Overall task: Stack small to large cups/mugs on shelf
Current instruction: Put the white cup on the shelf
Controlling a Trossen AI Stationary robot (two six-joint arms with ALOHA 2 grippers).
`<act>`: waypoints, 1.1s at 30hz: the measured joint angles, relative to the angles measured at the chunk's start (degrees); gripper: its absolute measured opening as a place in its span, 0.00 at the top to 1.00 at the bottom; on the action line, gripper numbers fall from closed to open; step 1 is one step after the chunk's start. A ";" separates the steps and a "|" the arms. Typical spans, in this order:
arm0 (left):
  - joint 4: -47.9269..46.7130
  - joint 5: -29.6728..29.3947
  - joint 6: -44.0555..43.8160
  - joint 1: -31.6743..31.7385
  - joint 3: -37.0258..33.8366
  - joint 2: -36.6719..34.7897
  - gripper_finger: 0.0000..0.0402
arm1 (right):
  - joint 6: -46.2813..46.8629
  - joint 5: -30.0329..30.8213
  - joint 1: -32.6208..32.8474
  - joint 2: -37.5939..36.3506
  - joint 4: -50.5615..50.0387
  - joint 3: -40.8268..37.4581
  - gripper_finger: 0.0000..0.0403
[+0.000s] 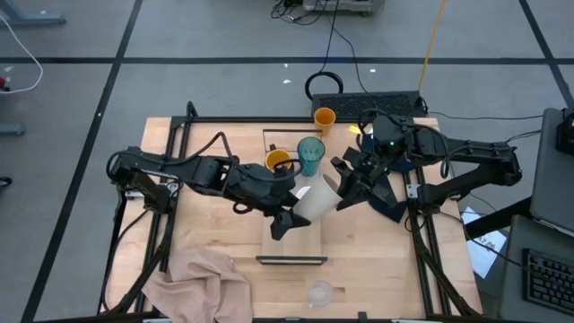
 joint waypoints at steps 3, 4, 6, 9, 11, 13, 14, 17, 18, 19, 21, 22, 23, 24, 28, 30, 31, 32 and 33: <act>0.02 0.73 -1.58 0.02 0.00 0.00 0.32 | -1.12 0.55 -0.02 -0.05 0.37 0.00 0.97; 0.06 1.38 -1.60 0.13 0.00 0.00 0.32 | -0.55 -0.02 -0.02 -0.03 0.46 0.00 0.97; 0.71 2.23 -2.03 0.22 0.00 0.12 0.32 | 0.72 -2.22 -0.15 0.01 0.50 0.01 0.98; 1.46 3.46 -2.80 0.32 0.00 0.17 0.30 | 1.53 -3.52 -0.24 0.04 0.74 0.02 0.98; 2.17 4.60 -2.76 0.30 0.00 0.17 0.26 | 2.18 -3.96 -0.22 -0.25 0.80 0.00 0.99; 2.95 5.77 -2.27 0.28 0.00 0.17 0.24 | 2.78 -4.81 -0.45 -0.50 0.71 0.00 1.00; 3.80 6.52 -2.19 0.28 0.00 0.17 0.23 | 3.47 -5.51 -0.54 -0.80 0.46 -0.01 1.00; 7.39 8.57 -3.18 0.42 0.02 -0.17 0.20 | 4.94 -13.03 -0.78 -1.84 -1.62 -0.13 0.99; 8.99 9.19 -3.62 0.46 0.09 -0.17 0.20 | 5.28 -14.57 -0.76 -2.07 -2.56 0.00 0.99; 9.52 9.68 -4.25 0.50 0.09 -0.17 0.20 | 5.37 -15.58 -0.77 -2.41 -4.03 0.00 0.99; 10.23 11.51 -5.78 0.48 0.09 -0.16 0.19 | 5.90 -15.90 -0.48 -2.60 -4.91 0.00 0.99; 10.75 12.25 -6.22 0.55 0.08 -0.13 0.19 | 6.95 -16.71 -0.36 -2.48 -4.46 -0.02 0.99; 11.43 12.67 -6.84 0.59 0.07 -0.13 0.19 | 8.44 -17.78 -0.12 -2.40 -3.80 -0.13 0.99; 12.47 12.79 -7.59 0.61 0.07 -0.13 0.19 | 9.73 -18.85 0.24 -2.40 -2.54 -0.15 0.99; 16.84 11.31 -8.42 0.85 0.07 -0.13 0.20 | 15.23 -22.12 2.38 -2.65 5.85 -0.07 0.99; 19.38 9.72 -8.43 0.87 0.07 -0.11 0.22 | 19.32 -22.59 3.88 -2.00 11.15 -0.04 1.00; 21.09 9.63 -8.34 1.02 0.07 -0.11 0.23 | 21.59 -22.95 4.69 -1.65 14.28 -0.04 1.00; 22.95 9.66 -8.16 1.14 0.07 -0.11 0.25 | 24.19 -23.33 5.53 -1.16 17.40 -0.04 1.00; 24.64 10.11 -8.20 1.17 0.07 -0.11 0.26 | 26.89 -23.55 6.47 -0.67 20.97 -0.04 1.00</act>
